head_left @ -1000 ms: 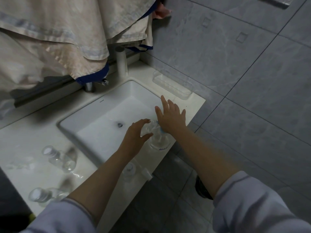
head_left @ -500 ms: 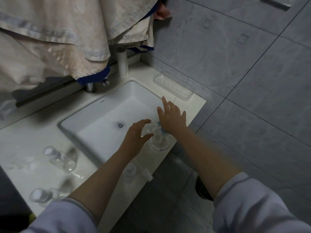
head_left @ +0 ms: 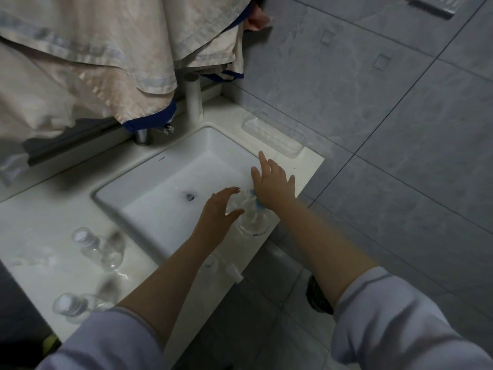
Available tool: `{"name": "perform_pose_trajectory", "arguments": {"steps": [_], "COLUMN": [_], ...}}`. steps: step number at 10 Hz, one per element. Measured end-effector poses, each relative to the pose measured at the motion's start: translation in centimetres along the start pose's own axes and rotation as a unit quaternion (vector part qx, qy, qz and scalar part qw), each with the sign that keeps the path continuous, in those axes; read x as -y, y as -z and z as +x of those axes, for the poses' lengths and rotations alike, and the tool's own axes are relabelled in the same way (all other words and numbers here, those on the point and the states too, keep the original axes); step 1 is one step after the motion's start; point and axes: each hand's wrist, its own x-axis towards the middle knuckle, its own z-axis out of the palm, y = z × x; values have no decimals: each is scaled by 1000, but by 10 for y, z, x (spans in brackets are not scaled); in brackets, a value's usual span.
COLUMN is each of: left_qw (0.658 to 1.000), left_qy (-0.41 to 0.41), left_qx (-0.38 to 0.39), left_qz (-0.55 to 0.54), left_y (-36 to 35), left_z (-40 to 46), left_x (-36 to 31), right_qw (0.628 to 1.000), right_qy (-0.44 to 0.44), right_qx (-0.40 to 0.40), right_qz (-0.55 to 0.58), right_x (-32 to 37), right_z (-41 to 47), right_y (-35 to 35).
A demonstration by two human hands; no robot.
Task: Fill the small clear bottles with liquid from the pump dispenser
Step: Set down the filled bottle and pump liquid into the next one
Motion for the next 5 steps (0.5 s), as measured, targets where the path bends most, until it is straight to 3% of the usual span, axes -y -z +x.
{"name": "perform_pose_trajectory", "arguments": {"steps": [2, 3, 4, 5], "left_qw": [999, 999, 986, 999], "left_qy": [35, 10, -29, 28], "left_qx": [-15, 46, 142, -1], "left_qz": [-15, -10, -82, -33], "left_y": [0, 5, 0, 1], "left_z": [-1, 6, 8, 4], "left_x": [16, 11, 9, 15], "right_qw": [999, 999, 1000, 1000], "right_qy": [4, 9, -7, -15], "right_qx": [7, -6, -4, 2], "right_qz": [-33, -39, -27, -19], "right_x": [1, 4, 2, 3], "right_z": [-2, 0, -2, -2], "right_y": [7, 12, 7, 2]}}
